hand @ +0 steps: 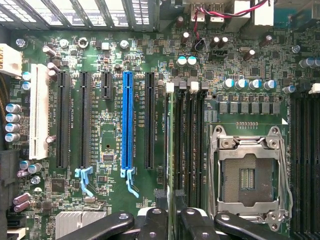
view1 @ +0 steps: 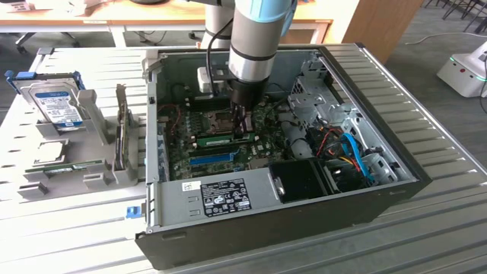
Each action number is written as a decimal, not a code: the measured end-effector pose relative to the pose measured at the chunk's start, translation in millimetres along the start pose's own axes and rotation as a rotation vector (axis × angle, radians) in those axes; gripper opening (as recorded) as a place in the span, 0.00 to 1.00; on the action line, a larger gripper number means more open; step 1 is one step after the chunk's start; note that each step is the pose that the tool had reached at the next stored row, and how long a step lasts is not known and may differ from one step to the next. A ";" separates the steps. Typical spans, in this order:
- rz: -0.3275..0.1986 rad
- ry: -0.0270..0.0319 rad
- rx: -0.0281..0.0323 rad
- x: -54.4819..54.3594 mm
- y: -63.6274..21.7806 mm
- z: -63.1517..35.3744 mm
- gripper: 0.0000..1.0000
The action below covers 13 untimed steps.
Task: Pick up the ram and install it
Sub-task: 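Insert the ram into the slot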
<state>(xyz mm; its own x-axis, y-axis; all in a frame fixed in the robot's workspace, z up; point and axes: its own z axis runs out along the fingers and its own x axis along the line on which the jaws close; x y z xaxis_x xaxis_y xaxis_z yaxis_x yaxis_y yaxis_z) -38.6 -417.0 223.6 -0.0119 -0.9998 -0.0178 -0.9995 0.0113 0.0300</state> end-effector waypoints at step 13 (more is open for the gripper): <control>0.000 0.0004 0.0001 -0.4 0.0 -19.1 0.19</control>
<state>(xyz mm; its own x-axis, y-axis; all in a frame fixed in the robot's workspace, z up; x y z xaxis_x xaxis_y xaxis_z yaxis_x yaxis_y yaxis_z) -38.0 -417.0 242.7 -0.0119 -0.9998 -0.0174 -0.9995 0.0113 0.0299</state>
